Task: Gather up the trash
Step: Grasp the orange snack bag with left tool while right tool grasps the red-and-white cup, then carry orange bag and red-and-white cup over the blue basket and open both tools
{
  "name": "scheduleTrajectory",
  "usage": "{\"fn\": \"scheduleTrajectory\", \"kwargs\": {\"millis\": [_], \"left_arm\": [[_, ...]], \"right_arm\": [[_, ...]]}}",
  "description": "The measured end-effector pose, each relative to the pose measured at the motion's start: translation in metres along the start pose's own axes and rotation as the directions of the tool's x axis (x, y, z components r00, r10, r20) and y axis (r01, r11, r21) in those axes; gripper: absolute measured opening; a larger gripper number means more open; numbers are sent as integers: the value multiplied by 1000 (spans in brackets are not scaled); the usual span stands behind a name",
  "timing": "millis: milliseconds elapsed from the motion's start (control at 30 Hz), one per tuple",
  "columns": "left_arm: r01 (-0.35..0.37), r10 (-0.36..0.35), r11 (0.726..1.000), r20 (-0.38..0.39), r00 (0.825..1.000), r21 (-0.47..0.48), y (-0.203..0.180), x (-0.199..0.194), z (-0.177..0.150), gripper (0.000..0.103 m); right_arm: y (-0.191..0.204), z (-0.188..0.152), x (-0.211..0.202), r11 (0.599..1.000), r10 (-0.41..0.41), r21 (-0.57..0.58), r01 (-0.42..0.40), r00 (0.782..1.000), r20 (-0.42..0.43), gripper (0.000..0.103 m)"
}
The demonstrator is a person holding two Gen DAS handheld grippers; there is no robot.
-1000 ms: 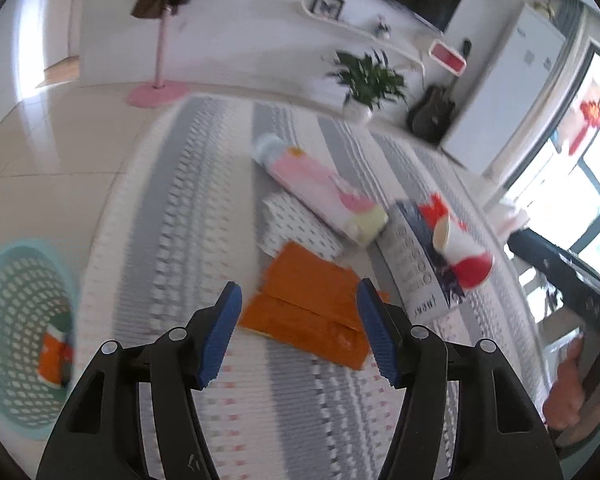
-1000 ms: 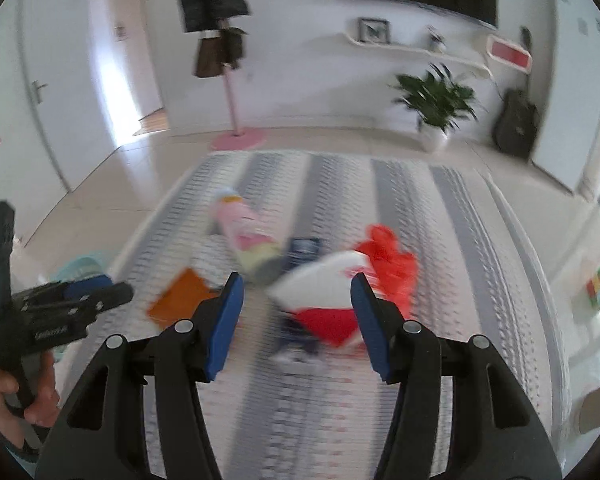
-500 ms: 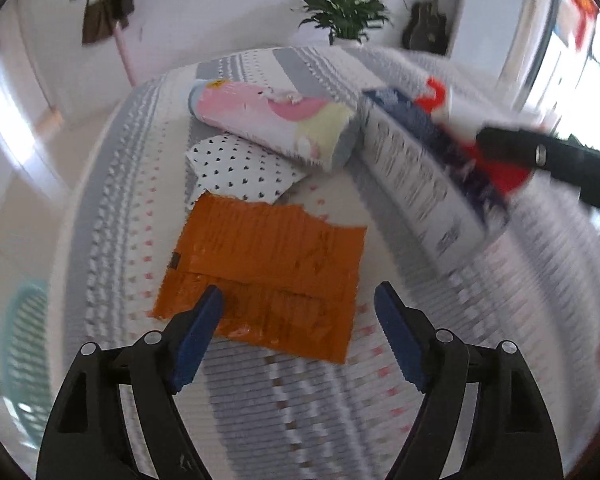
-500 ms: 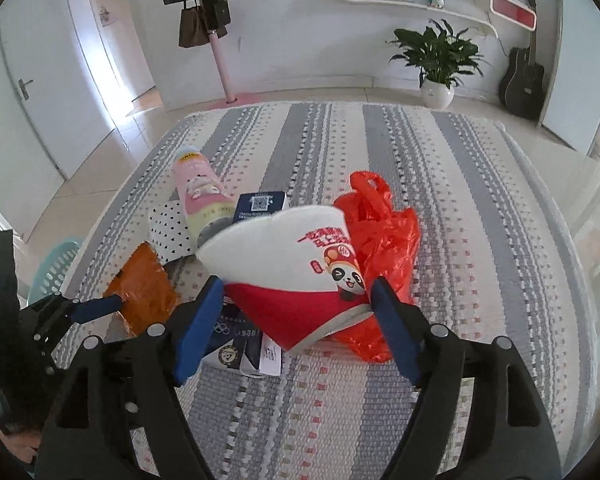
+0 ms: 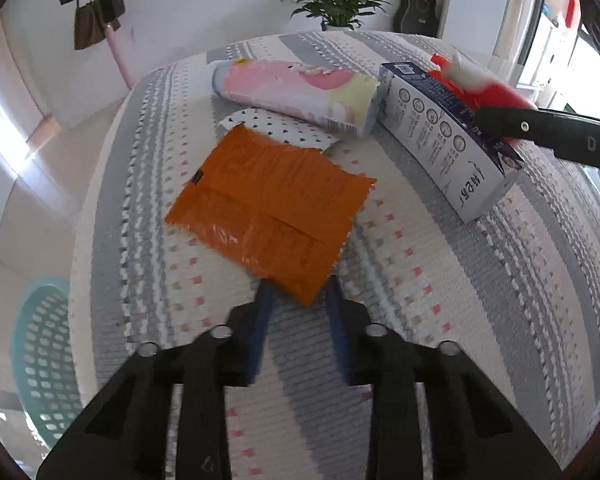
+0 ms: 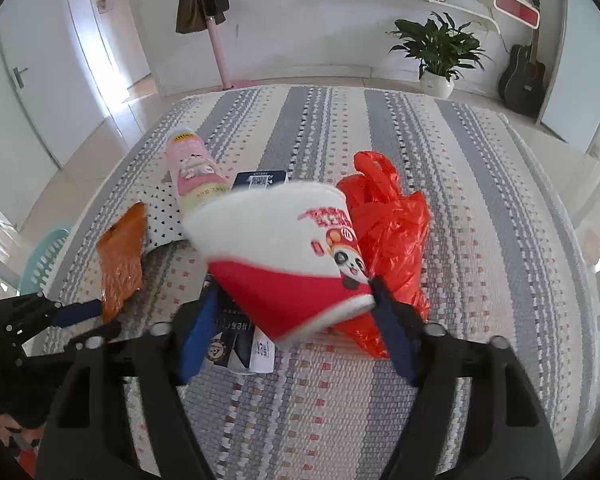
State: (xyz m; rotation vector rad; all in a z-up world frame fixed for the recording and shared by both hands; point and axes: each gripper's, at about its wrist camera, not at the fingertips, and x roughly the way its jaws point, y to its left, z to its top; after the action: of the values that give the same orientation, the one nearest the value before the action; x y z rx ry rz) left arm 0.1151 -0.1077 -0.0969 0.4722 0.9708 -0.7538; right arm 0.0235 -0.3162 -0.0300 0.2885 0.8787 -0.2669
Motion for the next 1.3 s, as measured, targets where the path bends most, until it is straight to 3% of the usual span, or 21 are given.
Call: {"fn": "scheduleTrajectory", "kwargs": {"millis": [167, 233, 300, 333, 367, 467, 533, 633, 733, 767, 867, 933, 1000, 1033, 1167, 1300], "left_arm": [[53, -53, 999, -24, 998, 3, 15, -9, -2, 23], [116, -116, 993, -14, 993, -35, 26, -15, -1, 32], [175, -173, 978, 25, 985, -114, 38, -18, 3, 54], [212, -207, 962, 49, 977, -174, 46, -19, 5, 58], [269, -258, 928, 76, 963, -256, 58, -16, 8, 65], [326, -311, 860, 104, 945, -392, 72, -4, 14, 66], [314, -291, 847, 120, 949, -429, 71, 1, 23, 67], [287, -264, 828, 117, 958, -481, 67, 13, 40, 78], [216, -214, 849, 60, 975, -482, 53, 31, 58, 78], [192, -198, 867, 35, 980, -461, 46, 39, 65, 79], [36, -43, 944, -13, 999, -328, 15, 46, 72, 80], [-18, 12, 956, -22, 1000, -293, 6, 49, 75, 78], [-85, 83, 963, -21, 996, -254, 2, 49, 77, 56], [-91, 90, 965, -17, 996, -245, 3, 48, 76, 51], [-25, 27, 959, 3, 1000, -282, 18, 42, 73, 18], [5, 6, 952, 34, 999, -306, 31, 26, 60, 11]], "right_arm": [[-5, 2, -11, 999, 33, 23, -34, 999, 40, 57], [-6, 3, -17, 998, 49, 29, -51, 997, 59, 57], [-7, 4, -24, 997, 69, 32, -71, 995, 77, 57], [-5, 3, -28, 997, 71, 28, -74, 994, 85, 57], [-4, 3, -32, 997, 74, 24, -77, 993, 93, 57], [-2, 5, -40, 995, 91, 22, -93, 990, 106, 57], [-2, 6, -44, 994, 101, 22, -105, 988, 115, 57], [-4, 7, -50, 993, 108, 22, -112, 986, 129, 57], [-3, 7, -57, 994, 103, 9, -106, 985, 139, 57], [-3, 6, -58, 994, 103, 8, -106, 985, 142, 57], [-5, 7, -61, 994, 109, 13, -112, 983, 147, 57], [-6, 7, -61, 993, 113, 15, -116, 982, 149, 57], [-4, 7, -63, 993, 113, 12, -116, 982, 151, 57], [-4, 6, -64, 994, 110, 6, -112, 982, 153, 57], [3, 5, -70, 994, 111, -17, -110, 979, 170, 57], [10, 4, -78, 993, 113, -46, -106, 975, 194, 57]]}}
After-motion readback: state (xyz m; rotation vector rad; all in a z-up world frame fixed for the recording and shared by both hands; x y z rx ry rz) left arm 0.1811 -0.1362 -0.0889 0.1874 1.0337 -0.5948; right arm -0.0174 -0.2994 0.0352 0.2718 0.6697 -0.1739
